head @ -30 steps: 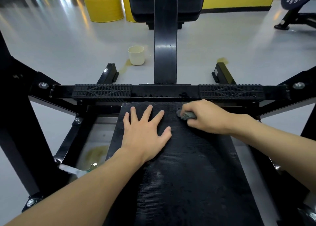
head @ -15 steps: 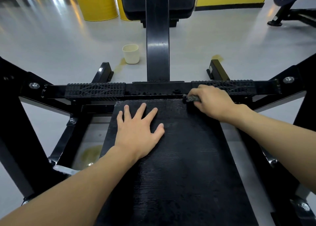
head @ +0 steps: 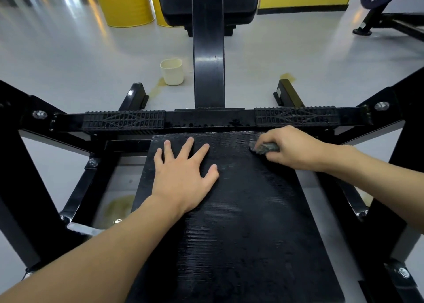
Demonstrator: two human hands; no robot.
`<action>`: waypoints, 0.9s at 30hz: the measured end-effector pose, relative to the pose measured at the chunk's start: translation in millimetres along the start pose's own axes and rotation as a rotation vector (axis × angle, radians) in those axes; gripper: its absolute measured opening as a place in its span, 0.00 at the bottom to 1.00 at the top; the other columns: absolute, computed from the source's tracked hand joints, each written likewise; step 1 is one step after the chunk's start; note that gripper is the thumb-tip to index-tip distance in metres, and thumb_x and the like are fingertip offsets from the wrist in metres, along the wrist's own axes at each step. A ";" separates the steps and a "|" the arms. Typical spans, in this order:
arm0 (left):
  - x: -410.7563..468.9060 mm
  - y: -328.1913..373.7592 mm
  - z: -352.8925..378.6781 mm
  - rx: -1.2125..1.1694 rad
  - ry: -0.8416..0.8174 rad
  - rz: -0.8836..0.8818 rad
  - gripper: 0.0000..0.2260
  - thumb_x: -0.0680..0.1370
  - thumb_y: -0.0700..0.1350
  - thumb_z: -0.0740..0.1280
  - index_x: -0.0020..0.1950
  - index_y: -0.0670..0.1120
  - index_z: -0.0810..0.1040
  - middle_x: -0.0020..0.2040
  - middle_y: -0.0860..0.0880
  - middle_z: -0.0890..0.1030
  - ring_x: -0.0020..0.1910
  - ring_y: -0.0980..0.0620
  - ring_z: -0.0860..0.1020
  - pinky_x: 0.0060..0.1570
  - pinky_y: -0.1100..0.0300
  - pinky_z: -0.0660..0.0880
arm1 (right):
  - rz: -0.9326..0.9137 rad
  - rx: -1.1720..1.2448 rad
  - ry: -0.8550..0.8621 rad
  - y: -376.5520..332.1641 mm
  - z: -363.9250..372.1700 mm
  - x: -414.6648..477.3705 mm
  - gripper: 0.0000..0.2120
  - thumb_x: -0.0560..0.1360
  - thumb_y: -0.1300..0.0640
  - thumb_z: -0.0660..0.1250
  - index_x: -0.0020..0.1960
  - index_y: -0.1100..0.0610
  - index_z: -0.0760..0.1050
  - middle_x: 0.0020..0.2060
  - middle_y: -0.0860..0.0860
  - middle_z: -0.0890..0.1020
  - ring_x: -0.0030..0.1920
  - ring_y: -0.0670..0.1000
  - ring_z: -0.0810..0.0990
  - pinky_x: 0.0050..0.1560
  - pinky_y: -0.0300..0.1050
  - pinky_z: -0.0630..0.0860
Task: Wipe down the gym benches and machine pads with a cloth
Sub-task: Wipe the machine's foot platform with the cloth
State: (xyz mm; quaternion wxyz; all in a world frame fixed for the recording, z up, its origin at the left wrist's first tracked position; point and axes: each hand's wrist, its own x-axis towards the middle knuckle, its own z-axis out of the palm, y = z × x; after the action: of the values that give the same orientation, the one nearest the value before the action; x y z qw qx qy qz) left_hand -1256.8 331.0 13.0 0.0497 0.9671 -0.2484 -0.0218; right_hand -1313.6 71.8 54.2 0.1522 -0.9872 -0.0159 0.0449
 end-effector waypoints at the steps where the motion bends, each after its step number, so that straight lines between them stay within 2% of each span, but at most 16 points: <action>1: -0.3 0.4 -0.1 0.003 -0.001 -0.001 0.28 0.79 0.68 0.47 0.80 0.64 0.52 0.82 0.54 0.50 0.80 0.36 0.44 0.77 0.40 0.42 | 0.019 -0.003 0.017 3.4 -3.9 0.0 0.13 0.74 0.59 0.68 0.56 0.46 0.80 0.50 0.46 0.83 0.49 0.51 0.81 0.51 0.50 0.79; 3: -1.1 0.8 -0.7 0.005 -0.001 -0.004 0.28 0.79 0.67 0.47 0.80 0.64 0.52 0.82 0.54 0.50 0.80 0.36 0.44 0.77 0.41 0.42 | 0.099 -0.090 0.165 13.2 -6.8 5.2 0.14 0.76 0.57 0.67 0.60 0.45 0.78 0.52 0.49 0.81 0.52 0.56 0.80 0.52 0.53 0.78; 5: -1.8 1.0 -0.9 0.004 0.003 -0.003 0.28 0.79 0.67 0.47 0.80 0.64 0.52 0.82 0.54 0.51 0.80 0.36 0.44 0.77 0.41 0.43 | 0.149 -0.132 0.227 16.3 -2.7 8.1 0.14 0.76 0.58 0.67 0.61 0.48 0.78 0.53 0.52 0.80 0.54 0.58 0.79 0.52 0.52 0.76; 9: -0.3 0.1 0.5 0.003 0.008 0.000 0.28 0.79 0.67 0.47 0.80 0.64 0.52 0.82 0.54 0.51 0.80 0.36 0.44 0.77 0.41 0.42 | 0.063 0.077 -0.012 10.0 -8.1 -9.6 0.13 0.74 0.63 0.68 0.53 0.48 0.82 0.48 0.43 0.83 0.45 0.43 0.81 0.46 0.34 0.74; 10: -0.4 0.1 0.4 0.001 0.007 0.000 0.28 0.79 0.67 0.47 0.80 0.64 0.52 0.82 0.54 0.50 0.80 0.36 0.44 0.77 0.41 0.42 | 0.066 0.080 -0.028 12.6 -12.1 -11.3 0.13 0.74 0.63 0.69 0.53 0.47 0.82 0.47 0.42 0.82 0.46 0.43 0.81 0.46 0.34 0.73; 13: -1.3 0.2 0.1 -0.003 0.001 0.002 0.28 0.79 0.67 0.47 0.80 0.64 0.52 0.82 0.54 0.50 0.80 0.36 0.44 0.77 0.41 0.42 | 0.126 0.068 0.147 25.2 -15.4 -1.2 0.12 0.76 0.60 0.68 0.56 0.48 0.81 0.47 0.45 0.82 0.52 0.51 0.81 0.51 0.44 0.75; 15: -1.2 -0.3 0.4 -0.005 0.006 0.001 0.28 0.79 0.67 0.47 0.80 0.64 0.52 0.82 0.54 0.50 0.80 0.36 0.44 0.77 0.41 0.42 | 0.145 0.046 0.182 20.9 -10.5 0.8 0.13 0.75 0.61 0.68 0.57 0.49 0.81 0.49 0.48 0.84 0.52 0.53 0.81 0.53 0.47 0.76; 19: -0.8 -0.3 1.0 -0.008 0.010 0.002 0.28 0.79 0.67 0.47 0.80 0.64 0.53 0.82 0.54 0.51 0.80 0.36 0.45 0.78 0.41 0.42 | 0.080 0.096 -0.016 11.8 -10.0 -15.2 0.14 0.73 0.63 0.68 0.55 0.49 0.82 0.50 0.45 0.83 0.48 0.49 0.81 0.51 0.43 0.76; 20: -0.3 -0.2 0.8 -0.010 0.009 0.001 0.28 0.79 0.67 0.48 0.80 0.64 0.53 0.82 0.54 0.52 0.80 0.36 0.45 0.78 0.41 0.43 | 0.086 0.078 0.009 13.5 -11.2 -14.4 0.14 0.74 0.63 0.68 0.55 0.48 0.82 0.51 0.45 0.83 0.48 0.50 0.82 0.52 0.45 0.77; 23: -2.5 -0.1 0.3 -0.031 0.023 -0.003 0.28 0.79 0.66 0.49 0.79 0.64 0.55 0.82 0.54 0.53 0.80 0.36 0.47 0.78 0.41 0.43 | 0.159 0.019 0.224 18.7 -7.8 -4.4 0.14 0.74 0.62 0.68 0.56 0.50 0.81 0.52 0.51 0.84 0.53 0.56 0.81 0.55 0.50 0.76; 25: -2.1 -0.3 0.1 -0.037 0.036 0.002 0.28 0.79 0.66 0.49 0.79 0.64 0.56 0.82 0.54 0.54 0.80 0.36 0.47 0.77 0.41 0.44 | 0.167 0.030 0.235 14.7 -3.6 -4.9 0.13 0.73 0.62 0.68 0.55 0.51 0.82 0.51 0.51 0.84 0.53 0.56 0.81 0.53 0.48 0.76; 27: 0.2 -1.3 0.7 -0.036 0.029 0.005 0.27 0.79 0.66 0.50 0.78 0.63 0.58 0.81 0.53 0.55 0.79 0.36 0.49 0.77 0.41 0.45 | 0.114 0.087 0.094 9.5 -2.8 -14.4 0.13 0.73 0.63 0.68 0.54 0.51 0.82 0.50 0.47 0.83 0.51 0.49 0.80 0.50 0.40 0.73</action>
State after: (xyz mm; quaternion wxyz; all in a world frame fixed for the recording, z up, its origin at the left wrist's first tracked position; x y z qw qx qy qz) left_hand -1256.0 331.9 12.2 0.0707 0.9656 -0.2498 -0.0120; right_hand -1327.6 61.2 55.2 0.1925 -0.9800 0.0493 0.0075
